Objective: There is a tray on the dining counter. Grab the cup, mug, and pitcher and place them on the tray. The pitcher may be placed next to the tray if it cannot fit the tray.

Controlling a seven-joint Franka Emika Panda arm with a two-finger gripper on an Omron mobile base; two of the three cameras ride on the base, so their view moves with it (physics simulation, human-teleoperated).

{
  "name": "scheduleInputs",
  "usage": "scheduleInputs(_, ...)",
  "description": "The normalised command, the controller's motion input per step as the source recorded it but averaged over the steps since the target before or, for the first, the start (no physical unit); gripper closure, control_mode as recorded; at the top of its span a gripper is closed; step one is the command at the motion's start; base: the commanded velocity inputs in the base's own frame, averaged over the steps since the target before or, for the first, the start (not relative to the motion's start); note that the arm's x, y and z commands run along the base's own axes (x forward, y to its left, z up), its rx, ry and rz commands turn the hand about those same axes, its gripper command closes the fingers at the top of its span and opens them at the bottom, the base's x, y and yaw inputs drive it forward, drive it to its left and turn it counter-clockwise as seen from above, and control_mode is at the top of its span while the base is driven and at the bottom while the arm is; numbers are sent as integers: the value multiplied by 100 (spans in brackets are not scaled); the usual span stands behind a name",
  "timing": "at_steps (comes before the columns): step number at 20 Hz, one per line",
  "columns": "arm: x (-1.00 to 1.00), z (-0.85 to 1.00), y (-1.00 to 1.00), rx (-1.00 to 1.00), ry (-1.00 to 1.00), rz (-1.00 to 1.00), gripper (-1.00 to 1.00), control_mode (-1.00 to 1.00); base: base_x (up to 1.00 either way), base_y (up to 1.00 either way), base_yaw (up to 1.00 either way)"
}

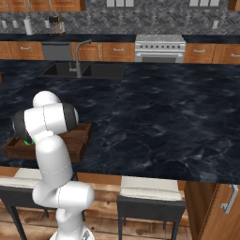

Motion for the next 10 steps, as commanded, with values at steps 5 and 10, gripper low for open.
scheduleInputs(5,0,0,0,0,0,0,-100,-100,0,0,0)
scheduleInputs(10,0,0,0,0,2,0,-100,-100,0,0,0)
